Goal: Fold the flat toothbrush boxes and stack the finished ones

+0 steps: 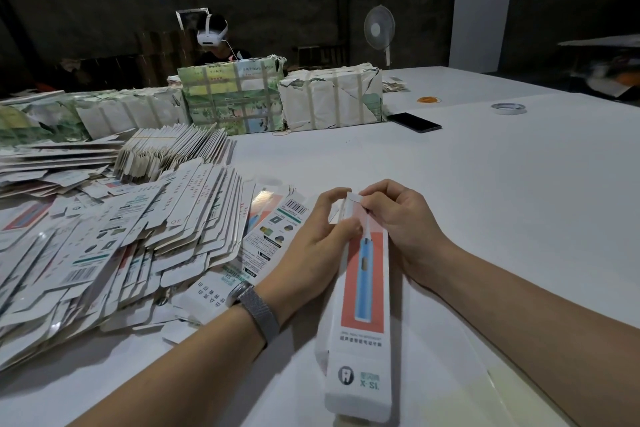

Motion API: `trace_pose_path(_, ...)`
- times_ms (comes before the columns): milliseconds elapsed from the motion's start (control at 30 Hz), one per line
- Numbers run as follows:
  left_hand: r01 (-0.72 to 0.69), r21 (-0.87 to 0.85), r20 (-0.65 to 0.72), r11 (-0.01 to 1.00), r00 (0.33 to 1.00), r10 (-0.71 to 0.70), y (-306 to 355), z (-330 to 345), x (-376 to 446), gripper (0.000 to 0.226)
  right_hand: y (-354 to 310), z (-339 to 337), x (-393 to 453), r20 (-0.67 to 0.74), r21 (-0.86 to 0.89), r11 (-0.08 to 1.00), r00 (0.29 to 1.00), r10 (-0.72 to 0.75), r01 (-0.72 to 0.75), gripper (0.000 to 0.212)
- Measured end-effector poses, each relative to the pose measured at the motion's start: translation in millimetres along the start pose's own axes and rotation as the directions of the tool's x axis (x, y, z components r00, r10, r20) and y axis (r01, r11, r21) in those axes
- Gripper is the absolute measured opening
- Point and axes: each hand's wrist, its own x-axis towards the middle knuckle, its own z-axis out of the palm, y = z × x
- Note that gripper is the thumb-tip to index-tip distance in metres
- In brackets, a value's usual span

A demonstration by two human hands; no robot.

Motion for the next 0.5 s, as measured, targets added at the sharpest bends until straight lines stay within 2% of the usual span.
trace_pose_path(133,-0.003,0.020,0.018,1.000,1.000,0.002,1.0,-1.9,-0.4,0.031,1.7,0.9,1.5,-0.009,-0.019,1.000,1.000,-0.016,0.016,0.019)
trace_pose_path(300,0.015,-0.025,0.030,1.000,0.999,-0.014,3.0,-2.8,-3.0,0.040,3.8,1.3,3.7,0.003,-0.022,0.999,1.000,-0.028,0.028,0.038)
trace_pose_path(500,-0.011,-0.042,0.035,0.999,0.999,0.013,4.9,-1.9,-3.5,0.049,5.4,1.6,5.2,0.009,-0.010,0.999,0.999,-0.043,0.043,0.039)
